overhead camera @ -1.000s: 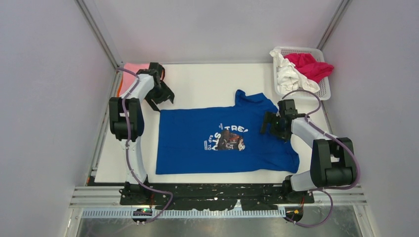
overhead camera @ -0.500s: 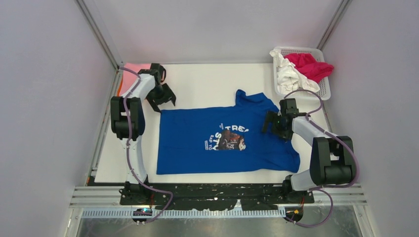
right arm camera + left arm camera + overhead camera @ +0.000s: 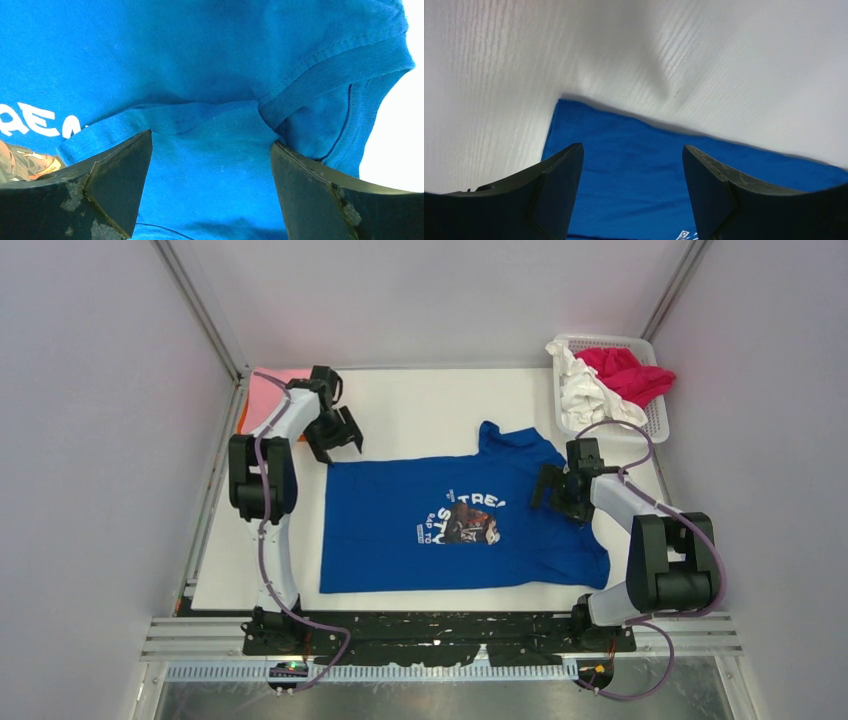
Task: Fold and stack the t-shirts
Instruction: Grab the side of the flattened tshirt furthest away from the robot with both arms
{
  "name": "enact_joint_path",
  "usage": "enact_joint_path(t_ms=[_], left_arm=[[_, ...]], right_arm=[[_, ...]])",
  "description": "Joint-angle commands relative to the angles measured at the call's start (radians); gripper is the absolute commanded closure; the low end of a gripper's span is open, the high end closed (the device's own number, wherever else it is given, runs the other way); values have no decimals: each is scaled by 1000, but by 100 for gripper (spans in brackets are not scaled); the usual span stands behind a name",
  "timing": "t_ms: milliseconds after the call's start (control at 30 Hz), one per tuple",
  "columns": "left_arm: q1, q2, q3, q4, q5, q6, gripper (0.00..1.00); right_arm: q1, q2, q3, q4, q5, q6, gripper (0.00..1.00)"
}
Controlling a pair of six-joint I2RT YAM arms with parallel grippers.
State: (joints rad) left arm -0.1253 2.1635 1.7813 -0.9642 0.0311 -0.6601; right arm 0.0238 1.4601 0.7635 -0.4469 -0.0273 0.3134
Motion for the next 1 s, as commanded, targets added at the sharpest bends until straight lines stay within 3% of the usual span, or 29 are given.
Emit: enact_joint_path(t_ms=[0, 400, 967], left_arm=[[-16, 37, 87, -6, -4, 8, 26], [-29, 69, 87, -19, -22, -85, 28], [-66, 102, 138, -74, -136, -102, 33]], right_arm=[[-10, 54, -11, -18, 64, 5, 4], [-67, 61, -6, -41, 116, 4, 5], [-95, 66, 36, -66, 212, -1, 5]])
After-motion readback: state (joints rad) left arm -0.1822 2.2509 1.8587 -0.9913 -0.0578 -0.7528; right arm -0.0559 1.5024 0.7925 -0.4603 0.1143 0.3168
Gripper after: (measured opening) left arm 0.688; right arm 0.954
